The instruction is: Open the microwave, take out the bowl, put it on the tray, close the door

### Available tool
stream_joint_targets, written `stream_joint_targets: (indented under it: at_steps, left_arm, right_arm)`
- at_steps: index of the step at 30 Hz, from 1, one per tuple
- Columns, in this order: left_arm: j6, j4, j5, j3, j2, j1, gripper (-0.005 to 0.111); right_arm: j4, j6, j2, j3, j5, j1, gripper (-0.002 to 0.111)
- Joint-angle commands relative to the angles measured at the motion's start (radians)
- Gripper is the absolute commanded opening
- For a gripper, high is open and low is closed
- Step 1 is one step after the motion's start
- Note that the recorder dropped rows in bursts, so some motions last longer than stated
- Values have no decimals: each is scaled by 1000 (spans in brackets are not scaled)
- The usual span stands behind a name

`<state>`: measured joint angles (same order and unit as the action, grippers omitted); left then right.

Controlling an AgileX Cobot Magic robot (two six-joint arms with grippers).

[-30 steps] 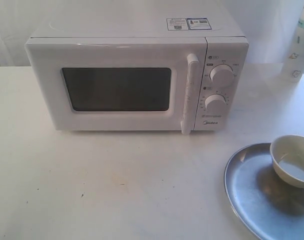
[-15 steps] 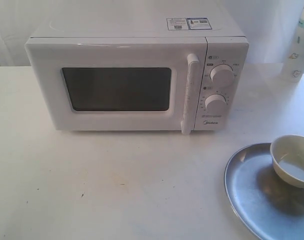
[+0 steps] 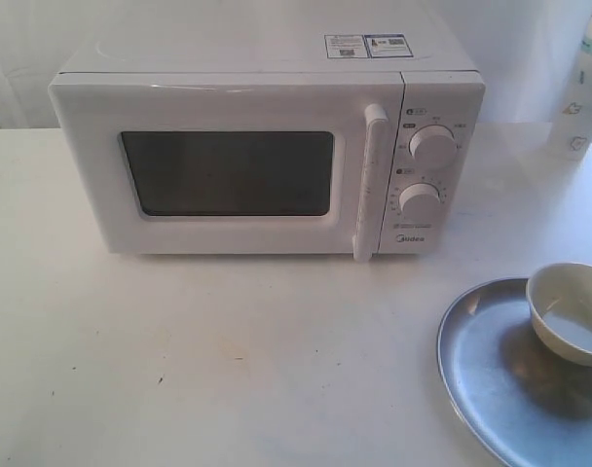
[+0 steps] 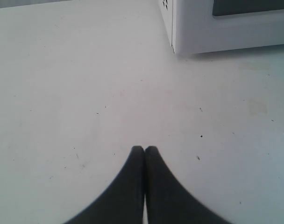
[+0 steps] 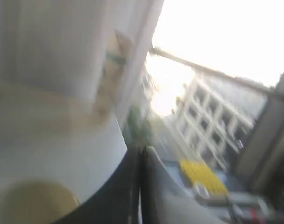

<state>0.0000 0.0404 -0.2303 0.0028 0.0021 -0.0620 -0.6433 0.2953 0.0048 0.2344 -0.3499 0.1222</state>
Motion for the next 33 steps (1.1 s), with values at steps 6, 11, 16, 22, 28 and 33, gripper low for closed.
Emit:
stream_joint_targets:
  at_steps: [6, 11, 16, 22, 28, 33]
  left_arm:
    - [0, 7, -2, -3, -2, 5, 0]
    - [0, 7, -2, -3, -2, 5, 0]
    - [0, 7, -2, -3, -2, 5, 0]
    - [0, 7, -2, -3, -2, 5, 0]
    - [0, 7, -2, -3, -2, 5, 0]
    - [0, 7, -2, -3, -2, 5, 0]
  right_arm:
    - [592, 3, -5, -21, 366, -3, 0]
    - [626, 2, -5, -128, 342, -3, 0]
    - [572, -13, -5, -234, 342, -3, 0]
    - [534, -232, -5, -234, -1, -1, 0]
    - [534, -233, -5, -234, -1, -1, 0]
    - [534, -210, -5, -234, -1, -1, 0]
